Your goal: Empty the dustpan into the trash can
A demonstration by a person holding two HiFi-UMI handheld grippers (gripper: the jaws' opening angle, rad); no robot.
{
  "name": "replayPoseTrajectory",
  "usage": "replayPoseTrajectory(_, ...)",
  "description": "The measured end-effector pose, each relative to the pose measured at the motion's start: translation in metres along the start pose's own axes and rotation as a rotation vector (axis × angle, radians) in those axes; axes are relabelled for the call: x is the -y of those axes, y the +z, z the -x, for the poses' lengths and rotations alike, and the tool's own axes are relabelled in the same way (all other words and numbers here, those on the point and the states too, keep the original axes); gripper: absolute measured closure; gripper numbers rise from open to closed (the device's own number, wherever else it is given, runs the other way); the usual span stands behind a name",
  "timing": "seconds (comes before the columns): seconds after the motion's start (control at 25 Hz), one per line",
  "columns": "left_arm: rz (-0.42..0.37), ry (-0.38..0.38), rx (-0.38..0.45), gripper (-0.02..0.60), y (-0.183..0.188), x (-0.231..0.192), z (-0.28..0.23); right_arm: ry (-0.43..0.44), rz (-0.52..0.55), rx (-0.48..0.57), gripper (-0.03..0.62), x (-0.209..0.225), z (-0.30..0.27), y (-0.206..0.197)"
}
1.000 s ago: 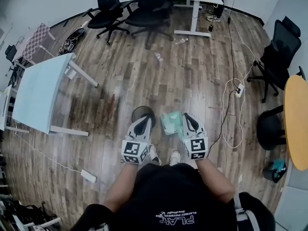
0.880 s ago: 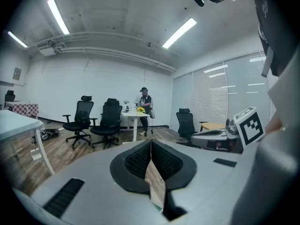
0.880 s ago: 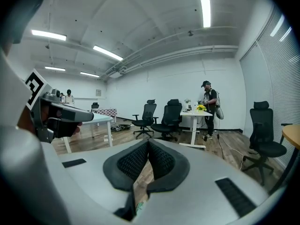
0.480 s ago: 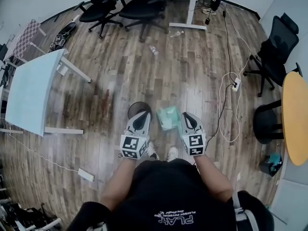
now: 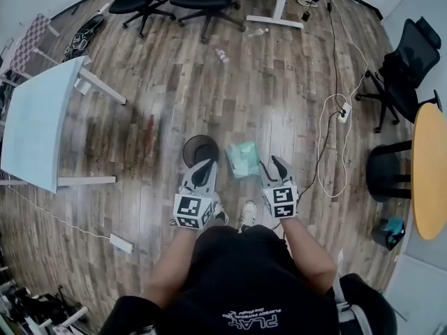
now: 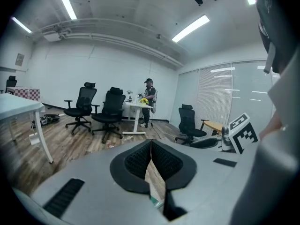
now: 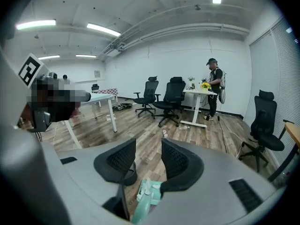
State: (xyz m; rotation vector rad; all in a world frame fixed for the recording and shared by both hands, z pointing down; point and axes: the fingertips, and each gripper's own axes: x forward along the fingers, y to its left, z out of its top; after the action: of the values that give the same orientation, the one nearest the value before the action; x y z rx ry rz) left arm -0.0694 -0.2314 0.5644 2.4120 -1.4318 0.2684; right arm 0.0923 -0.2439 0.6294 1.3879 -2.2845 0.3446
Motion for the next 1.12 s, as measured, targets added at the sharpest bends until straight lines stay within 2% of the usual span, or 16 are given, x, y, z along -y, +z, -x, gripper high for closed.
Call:
replayPoseTrajectory(0.2,0.026,0.011,-0.022,0.558,-0.018,-0.006,0.002,0.006,-0.023,-0.069,0.376,-0.003,-0.014,-0.026)
replayPoseTrajectory(0.76,0.091,0.051,-0.101,0.558,-0.070,-0.016,-0.006,0.030,-0.024,-0.351,0.344,-0.010,-0.054,-0.119)
replayPoseTrajectory(0.96,0.116,0.081,-0.123,0.558,-0.089,-0.024,-0.001,0.028,-0.016,-0.437,0.344,-0.011,-0.059,-0.152)
replayPoseTrajectory(1.12,0.125,0.116,-0.138,0.558,-0.100,-0.041,0.006,0.019,-0.051,-0.498,0.341,-0.009,-0.062,-0.174)
